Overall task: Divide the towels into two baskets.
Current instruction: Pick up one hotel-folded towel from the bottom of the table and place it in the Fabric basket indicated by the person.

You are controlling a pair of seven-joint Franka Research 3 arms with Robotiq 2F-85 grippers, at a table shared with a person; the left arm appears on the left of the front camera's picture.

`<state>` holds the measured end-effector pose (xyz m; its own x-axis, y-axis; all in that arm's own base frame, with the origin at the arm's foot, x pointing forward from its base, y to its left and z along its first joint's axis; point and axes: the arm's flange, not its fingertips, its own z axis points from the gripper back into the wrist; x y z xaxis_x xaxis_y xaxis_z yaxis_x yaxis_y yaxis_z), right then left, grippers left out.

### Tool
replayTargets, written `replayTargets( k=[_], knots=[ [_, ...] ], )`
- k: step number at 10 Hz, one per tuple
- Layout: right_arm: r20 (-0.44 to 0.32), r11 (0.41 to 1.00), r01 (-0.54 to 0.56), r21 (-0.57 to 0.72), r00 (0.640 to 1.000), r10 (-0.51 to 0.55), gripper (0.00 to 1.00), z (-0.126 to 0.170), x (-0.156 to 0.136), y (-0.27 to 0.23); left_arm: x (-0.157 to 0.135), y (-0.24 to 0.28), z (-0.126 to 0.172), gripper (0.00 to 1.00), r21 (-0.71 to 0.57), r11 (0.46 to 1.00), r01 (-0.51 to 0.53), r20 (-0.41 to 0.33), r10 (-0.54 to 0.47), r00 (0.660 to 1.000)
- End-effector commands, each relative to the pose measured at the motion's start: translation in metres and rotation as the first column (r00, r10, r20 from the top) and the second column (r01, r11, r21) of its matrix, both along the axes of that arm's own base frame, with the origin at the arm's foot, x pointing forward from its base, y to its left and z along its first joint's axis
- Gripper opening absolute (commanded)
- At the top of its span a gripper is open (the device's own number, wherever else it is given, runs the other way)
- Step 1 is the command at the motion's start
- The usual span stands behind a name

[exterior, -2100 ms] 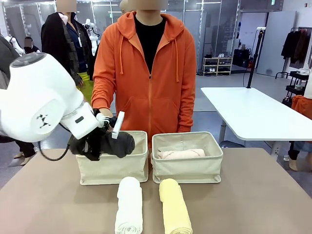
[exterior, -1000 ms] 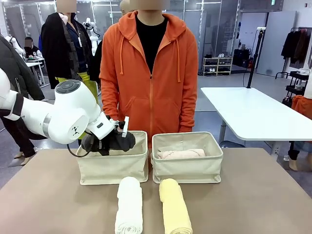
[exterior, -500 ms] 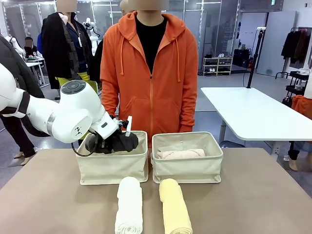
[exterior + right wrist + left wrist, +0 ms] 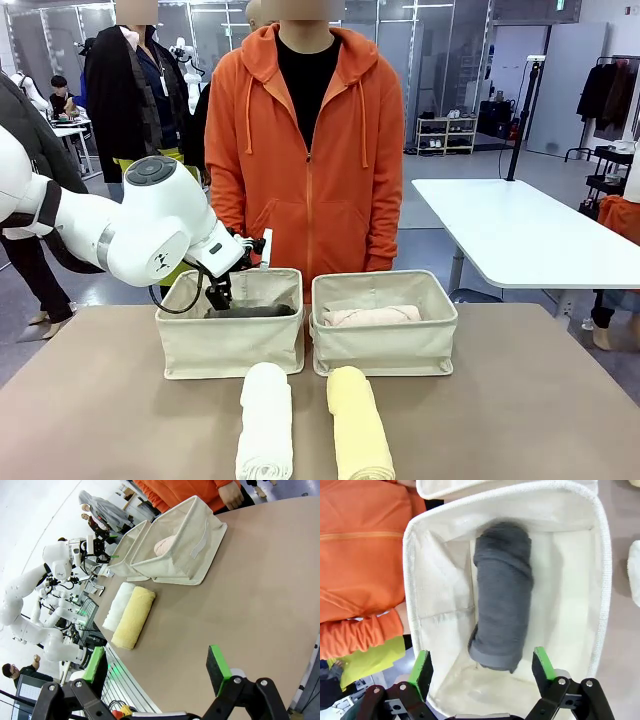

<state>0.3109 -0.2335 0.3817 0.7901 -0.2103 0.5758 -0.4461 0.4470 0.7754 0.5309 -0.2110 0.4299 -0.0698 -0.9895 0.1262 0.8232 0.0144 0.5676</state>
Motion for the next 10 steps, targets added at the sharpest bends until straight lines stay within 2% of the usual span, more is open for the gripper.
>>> replayTargets(
  k=[1,10],
  knots=[
    [0.016,1.000,0.016,0.002,1.000,-0.016,1.00,0.0006,-0.0008,0.0015,-0.0006,-0.0008,-0.0030,1.00,0.004,1.000,0.006,-0.005,-0.006,1.000],
    [0.016,1.000,0.016,0.002,1.000,-0.016,1.00,0.0006,-0.0008,0.0015,-0.0006,-0.0008,-0.0030,1.00,0.004,1.000,0.006,-0.005,-0.006,1.000]
  ],
)
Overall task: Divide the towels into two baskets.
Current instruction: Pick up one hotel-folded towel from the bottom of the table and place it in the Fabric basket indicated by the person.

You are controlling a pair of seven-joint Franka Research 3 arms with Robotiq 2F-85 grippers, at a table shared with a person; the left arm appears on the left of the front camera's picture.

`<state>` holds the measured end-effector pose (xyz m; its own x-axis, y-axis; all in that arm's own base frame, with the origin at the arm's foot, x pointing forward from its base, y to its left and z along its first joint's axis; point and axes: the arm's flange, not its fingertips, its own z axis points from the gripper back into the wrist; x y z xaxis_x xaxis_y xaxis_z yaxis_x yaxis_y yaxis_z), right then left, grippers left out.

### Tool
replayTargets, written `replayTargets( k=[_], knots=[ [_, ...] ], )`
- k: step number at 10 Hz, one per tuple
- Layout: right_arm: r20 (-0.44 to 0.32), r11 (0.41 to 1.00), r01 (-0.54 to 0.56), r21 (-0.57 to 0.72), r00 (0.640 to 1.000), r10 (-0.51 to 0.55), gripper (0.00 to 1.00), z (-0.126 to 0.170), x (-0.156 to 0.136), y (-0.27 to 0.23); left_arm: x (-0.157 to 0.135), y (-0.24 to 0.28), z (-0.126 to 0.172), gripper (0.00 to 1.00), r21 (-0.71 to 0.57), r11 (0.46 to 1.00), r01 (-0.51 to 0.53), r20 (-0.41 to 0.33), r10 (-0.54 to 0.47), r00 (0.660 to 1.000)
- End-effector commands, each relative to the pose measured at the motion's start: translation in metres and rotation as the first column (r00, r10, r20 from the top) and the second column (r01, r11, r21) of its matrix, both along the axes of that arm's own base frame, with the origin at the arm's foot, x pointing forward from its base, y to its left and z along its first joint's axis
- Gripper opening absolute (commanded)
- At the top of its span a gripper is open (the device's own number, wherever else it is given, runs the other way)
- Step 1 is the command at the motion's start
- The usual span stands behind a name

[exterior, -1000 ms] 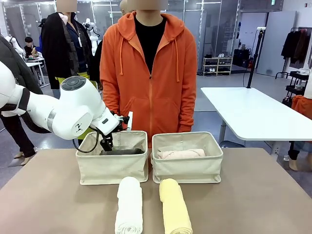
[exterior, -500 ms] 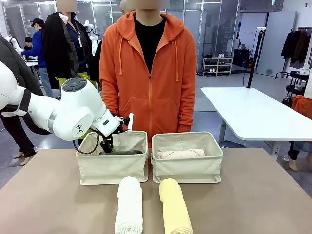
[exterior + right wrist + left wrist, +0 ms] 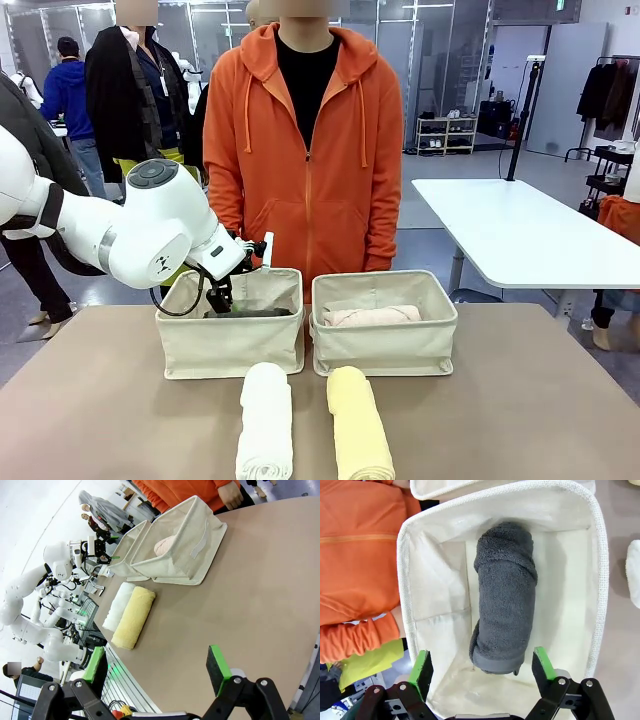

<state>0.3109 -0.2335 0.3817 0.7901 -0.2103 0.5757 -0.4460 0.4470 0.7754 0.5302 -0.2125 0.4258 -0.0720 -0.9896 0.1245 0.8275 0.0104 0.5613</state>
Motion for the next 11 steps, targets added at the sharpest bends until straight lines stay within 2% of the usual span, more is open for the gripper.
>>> replayTargets(
  k=[1,2,3,5,6,8,9,10,11],
  knots=[
    [0.016,1.000,0.016,0.002,1.000,-0.016,1.00,0.001,-0.001,0.001,0.000,0.000,0.000,1.00,0.000,1.000,0.000,0.000,0.000,1.000],
    [0.016,1.000,0.016,0.002,1.000,-0.016,1.00,0.001,-0.001,0.001,0.006,0.004,0.028,1.00,-0.161,0.982,-0.099,-0.162,0.073,0.984],
    [0.016,1.000,0.016,0.002,1.000,-0.016,1.00,0.001,-0.001,0.001,0.005,0.014,0.047,1.00,-0.244,0.951,-0.191,-0.264,0.124,0.956],
    [0.016,1.000,0.016,0.002,1.000,-0.016,1.00,0.001,-0.001,0.001,-0.011,0.038,0.072,1.00,-0.308,0.908,-0.283,-0.395,0.149,0.906],
    [0.016,1.000,0.016,0.002,1.000,-0.016,1.00,0.001,-0.001,0.001,-0.029,0.058,0.076,1.00,-0.395,0.845,-0.359,-0.508,0.125,0.852],
    [0.016,1.000,0.016,0.002,1.000,-0.016,1.00,0.001,-0.001,0.001,-0.062,0.109,0.081,1.00,-0.451,0.745,-0.491,-0.669,0.083,0.739],
    [0.016,1.000,0.016,0.002,1.000,-0.016,1.00,0.001,-0.001,0.001,-0.081,0.139,0.083,1.00,-0.494,0.670,-0.553,-0.731,0.023,0.682],
    [0.016,1.000,0.016,0.002,1.000,-0.016,1.00,0.001,-0.001,0.001,-0.105,0.178,0.083,1.00,-0.545,0.565,-0.620,-0.762,-0.025,0.647],
    [0.016,1.000,0.016,0.002,1.000,-0.016,1.00,0.001,-0.001,0.001,-0.127,0.218,0.081,1.00,-0.537,0.479,-0.694,-0.823,-0.117,0.556]
  ],
)
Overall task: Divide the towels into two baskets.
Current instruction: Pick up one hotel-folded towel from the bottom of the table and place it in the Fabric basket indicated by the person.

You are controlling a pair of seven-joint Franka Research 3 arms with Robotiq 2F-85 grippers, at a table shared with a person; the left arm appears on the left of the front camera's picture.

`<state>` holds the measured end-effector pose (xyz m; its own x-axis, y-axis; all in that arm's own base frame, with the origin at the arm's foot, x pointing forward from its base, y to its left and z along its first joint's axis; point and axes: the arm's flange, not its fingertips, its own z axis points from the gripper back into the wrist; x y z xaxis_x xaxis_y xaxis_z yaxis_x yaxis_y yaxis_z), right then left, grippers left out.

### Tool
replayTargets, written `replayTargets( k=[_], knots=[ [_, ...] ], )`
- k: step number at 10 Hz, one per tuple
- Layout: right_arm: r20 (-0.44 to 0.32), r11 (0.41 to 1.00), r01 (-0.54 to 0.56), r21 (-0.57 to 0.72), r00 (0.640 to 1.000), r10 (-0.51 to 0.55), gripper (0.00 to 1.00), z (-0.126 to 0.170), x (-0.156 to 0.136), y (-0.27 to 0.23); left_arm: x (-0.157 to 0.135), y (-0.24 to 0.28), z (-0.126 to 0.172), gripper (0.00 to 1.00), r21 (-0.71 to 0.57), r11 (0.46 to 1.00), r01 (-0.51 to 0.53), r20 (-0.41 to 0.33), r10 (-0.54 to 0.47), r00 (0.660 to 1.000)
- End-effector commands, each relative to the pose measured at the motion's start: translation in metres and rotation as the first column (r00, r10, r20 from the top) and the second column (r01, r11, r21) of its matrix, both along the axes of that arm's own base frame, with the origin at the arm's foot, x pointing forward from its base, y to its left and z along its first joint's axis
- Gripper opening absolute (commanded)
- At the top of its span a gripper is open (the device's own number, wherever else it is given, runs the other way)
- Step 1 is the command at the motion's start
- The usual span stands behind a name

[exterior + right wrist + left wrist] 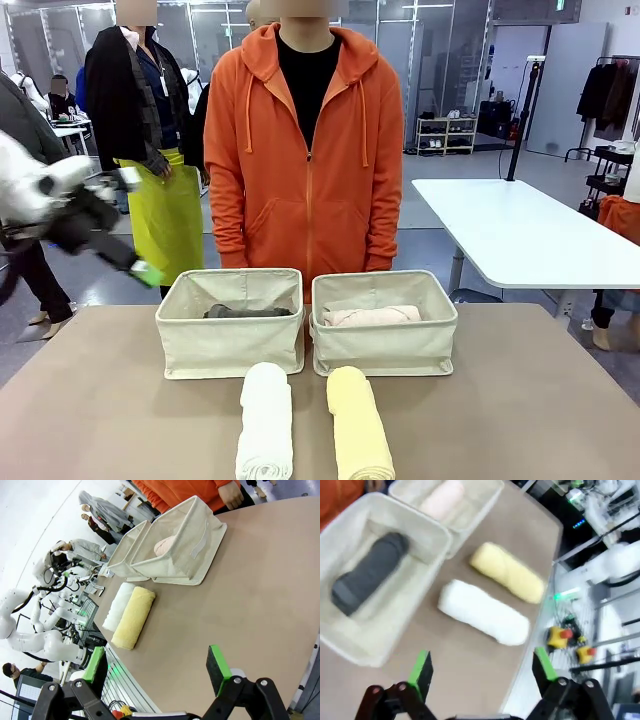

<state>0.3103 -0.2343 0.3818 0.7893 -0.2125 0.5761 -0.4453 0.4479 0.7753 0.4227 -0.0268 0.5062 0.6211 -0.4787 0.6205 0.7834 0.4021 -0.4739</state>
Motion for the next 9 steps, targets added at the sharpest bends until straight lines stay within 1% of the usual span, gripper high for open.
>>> replayTargets(
  k=[1,3,4,5,6,7,8,9],
  knots=[
    [0.015,1.000,0.013,0.001,1.000,-0.013,1.00,0.001,0.000,0.002,-0.041,0.069,-0.002,1.00,-0.167,0.976,-0.143,-0.133,0.122,0.984],
    [0.015,1.000,0.013,0.001,1.000,-0.013,1.00,0.001,0.000,0.002,-0.070,0.139,-0.004,1.00,-0.238,0.945,-0.223,-0.158,0.189,0.969],
    [0.015,1.000,0.013,0.001,1.000,-0.013,1.00,0.001,0.000,0.002,-0.080,0.176,-0.013,1.00,-0.259,0.920,-0.295,-0.187,0.252,0.949],
    [0.015,1.000,0.013,0.001,1.000,-0.013,1.00,0.001,0.000,0.002,-0.095,0.213,-0.024,1.00,-0.303,0.863,-0.405,-0.219,0.351,0.911],
    [0.015,1.000,0.013,0.001,1.000,-0.013,1.00,0.001,0.000,0.002,-0.115,0.238,-0.035,1.00,-0.357,0.813,-0.460,-0.212,0.409,0.887],
    [0.015,1.000,0.013,0.001,1.000,-0.013,1.00,0.001,0.000,0.002,-0.138,0.257,-0.047,1.00,-0.385,0.768,-0.513,-0.225,0.461,0.859],
    [0.015,1.000,0.013,0.001,1.000,-0.013,1.00,0.001,0.000,0.002,-0.156,0.271,-0.057,1.00,-0.371,0.748,-0.550,-0.223,0.503,0.835],
    [0.015,1.000,0.013,0.001,1.000,-0.013,1.00,0.001,0.000,0.002,-0.167,0.278,-0.060,1.00,-0.384,0.746,-0.544,-0.181,0.517,0.837]
  ],
)
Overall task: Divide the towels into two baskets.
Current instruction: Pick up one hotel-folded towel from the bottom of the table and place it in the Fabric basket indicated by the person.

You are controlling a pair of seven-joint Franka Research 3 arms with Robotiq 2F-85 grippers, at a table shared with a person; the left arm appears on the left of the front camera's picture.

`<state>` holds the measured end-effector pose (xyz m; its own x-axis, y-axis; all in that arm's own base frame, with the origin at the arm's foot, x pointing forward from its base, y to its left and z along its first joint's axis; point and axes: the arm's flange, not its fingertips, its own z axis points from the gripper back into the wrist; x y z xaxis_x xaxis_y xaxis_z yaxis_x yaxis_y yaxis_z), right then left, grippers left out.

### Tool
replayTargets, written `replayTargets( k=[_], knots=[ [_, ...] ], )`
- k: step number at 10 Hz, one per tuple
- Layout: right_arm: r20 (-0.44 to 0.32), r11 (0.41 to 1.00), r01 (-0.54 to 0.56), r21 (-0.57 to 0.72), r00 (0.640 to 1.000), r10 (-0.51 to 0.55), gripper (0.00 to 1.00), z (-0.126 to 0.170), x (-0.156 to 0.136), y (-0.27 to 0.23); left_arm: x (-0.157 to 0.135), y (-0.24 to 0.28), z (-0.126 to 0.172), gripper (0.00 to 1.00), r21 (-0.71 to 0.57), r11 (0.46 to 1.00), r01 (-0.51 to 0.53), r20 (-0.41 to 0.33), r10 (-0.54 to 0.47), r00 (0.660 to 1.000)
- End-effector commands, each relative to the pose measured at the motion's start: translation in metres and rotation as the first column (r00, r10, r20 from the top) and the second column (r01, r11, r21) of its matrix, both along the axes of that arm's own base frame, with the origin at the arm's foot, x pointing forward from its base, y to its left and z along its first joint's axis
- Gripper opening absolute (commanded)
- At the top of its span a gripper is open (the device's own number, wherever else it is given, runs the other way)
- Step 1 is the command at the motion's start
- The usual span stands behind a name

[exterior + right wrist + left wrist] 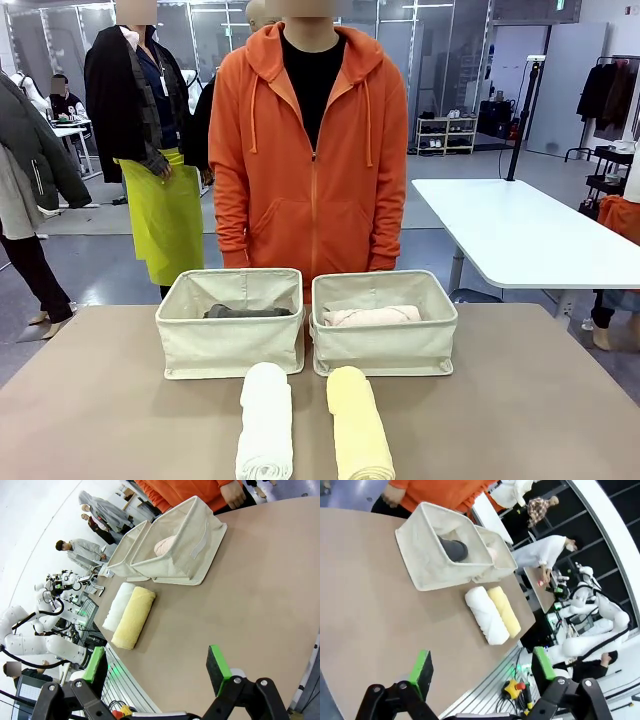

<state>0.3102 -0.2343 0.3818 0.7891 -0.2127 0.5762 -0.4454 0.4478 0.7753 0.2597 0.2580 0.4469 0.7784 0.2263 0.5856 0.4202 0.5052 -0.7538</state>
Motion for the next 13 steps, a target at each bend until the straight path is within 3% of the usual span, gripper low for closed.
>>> replayTargets(
  k=[1,3,4,13],
  knots=[
    [0.015,1.000,0.013,0.001,1.000,-0.013,1.00,0.001,0.000,0.002,-0.008,-0.005,0.000,1.00,0.032,0.999,0.003,0.053,-0.005,0.999],
    [0.015,1.000,0.013,0.001,1.000,-0.013,1.00,0.001,0.000,0.002,0.007,-0.007,0.007,1.00,0.082,0.997,0.014,0.042,-0.018,0.999],
    [0.015,1.000,0.013,0.001,1.000,-0.013,1.00,0.001,0.000,0.002,-0.009,0.003,-0.002,1.00,0.015,1.000,-0.016,0.028,0.015,0.999],
    [0.015,1.000,0.013,0.001,1.000,-0.013,1.00,0.001,0.000,0.002,-0.009,0.003,-0.002,1.00,0.015,1.000,-0.016,0.028,0.015,0.999]
  ],
)
